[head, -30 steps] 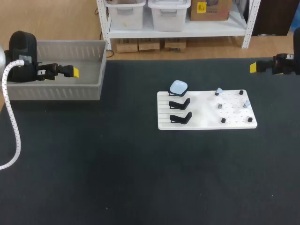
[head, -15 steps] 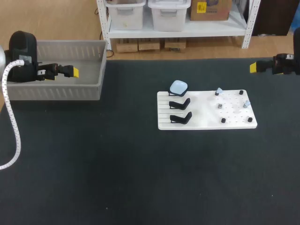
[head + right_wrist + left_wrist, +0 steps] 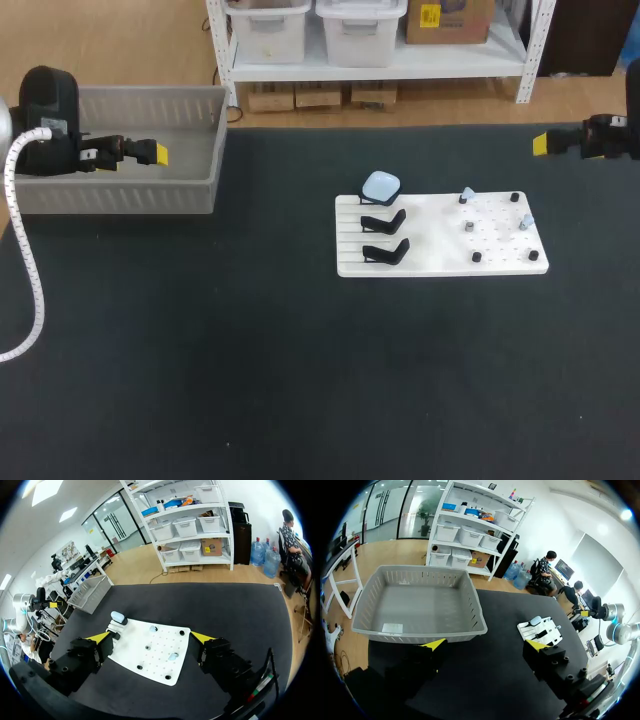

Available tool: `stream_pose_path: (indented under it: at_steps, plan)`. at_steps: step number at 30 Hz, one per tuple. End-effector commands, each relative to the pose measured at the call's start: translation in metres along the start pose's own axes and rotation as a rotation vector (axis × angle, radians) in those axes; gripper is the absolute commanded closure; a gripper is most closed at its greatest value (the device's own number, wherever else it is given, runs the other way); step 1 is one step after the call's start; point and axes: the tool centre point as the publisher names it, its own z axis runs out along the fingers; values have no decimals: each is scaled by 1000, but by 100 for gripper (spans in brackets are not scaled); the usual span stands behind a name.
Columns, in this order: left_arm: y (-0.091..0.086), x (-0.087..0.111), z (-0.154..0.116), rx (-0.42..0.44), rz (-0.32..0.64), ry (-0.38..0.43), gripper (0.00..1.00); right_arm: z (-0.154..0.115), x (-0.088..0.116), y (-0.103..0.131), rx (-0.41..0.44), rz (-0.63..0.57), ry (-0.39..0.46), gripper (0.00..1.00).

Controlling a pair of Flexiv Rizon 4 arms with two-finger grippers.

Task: Pick up each earbud case from the left stands, insert the matching earbuds, close the lid, and place the case in the box.

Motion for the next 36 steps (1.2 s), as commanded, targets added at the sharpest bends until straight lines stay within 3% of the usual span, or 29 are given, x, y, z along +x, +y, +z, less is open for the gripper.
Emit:
stream_pose_path:
  at_steps: [1,17,21,27,36]
  plan:
    - [-1,-1,0,-7,-1,4,0,0,0,0,2,0,1,0]
    - [-3,-2,3,10,29,21,0,0,0,0,2,0,1,0]
    - [-6,-13,10,49,138,-6,0,0,0,0,2,0,1,0]
    - [-20,-33,20,243,392,-52,0,0,0,0,2,0,1,0]
    - [-49,-48,46,454,670,-9,0,0,0,0,2,0,1,0]
